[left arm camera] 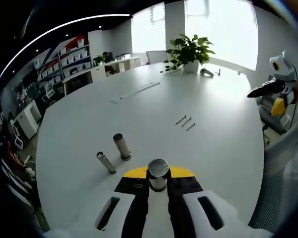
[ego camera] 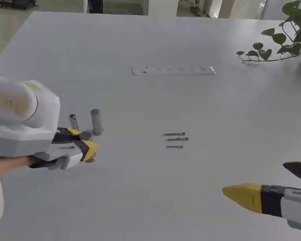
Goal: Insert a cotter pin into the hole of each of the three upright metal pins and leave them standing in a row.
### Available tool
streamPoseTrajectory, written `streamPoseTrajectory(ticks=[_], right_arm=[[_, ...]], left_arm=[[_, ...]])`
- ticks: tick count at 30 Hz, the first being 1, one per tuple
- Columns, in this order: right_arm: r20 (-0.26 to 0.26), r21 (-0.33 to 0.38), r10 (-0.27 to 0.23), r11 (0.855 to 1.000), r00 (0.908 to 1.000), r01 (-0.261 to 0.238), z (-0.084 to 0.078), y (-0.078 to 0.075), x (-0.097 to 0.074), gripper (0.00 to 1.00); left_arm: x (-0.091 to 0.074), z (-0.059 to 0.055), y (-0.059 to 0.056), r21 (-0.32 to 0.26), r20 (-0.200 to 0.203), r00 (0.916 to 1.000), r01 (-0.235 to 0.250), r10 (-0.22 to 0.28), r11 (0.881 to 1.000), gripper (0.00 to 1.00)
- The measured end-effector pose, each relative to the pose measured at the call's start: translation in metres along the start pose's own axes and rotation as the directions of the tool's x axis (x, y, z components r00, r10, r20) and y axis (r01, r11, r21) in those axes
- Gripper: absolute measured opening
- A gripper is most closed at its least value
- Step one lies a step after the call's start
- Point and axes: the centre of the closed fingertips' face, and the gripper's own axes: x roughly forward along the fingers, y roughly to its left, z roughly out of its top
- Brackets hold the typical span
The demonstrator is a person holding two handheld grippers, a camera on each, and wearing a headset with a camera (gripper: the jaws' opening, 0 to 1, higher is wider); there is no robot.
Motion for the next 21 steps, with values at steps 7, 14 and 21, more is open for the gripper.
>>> streamPoseTrajectory(ticks=[7,14,21], right_arm=[[-0.009,-0.011,0.02,1.0,0.9998,-0.02,0.0,0.004,0.005,0.91],[-0.018,-0.025,0.026,0.999,0.9995,-0.027,0.0,0.006,0.008,0.91],[-0.038,-0.03,0.043,0.999,0.9983,-0.044,-0.004,0.013,0.013,0.91]], left_arm=[[-0.007,-0.01,-0.022,-0.013,-0.005,0.9998,0.02,-0.02,1.0,0.09],[-0.011,-0.011,-0.046,0.028,0.0,0.9988,0.049,-0.05,0.998,0.09],[-0.008,-0.017,-0.06,0.0,0.004,0.9976,0.069,-0.069,0.998,0.09]])
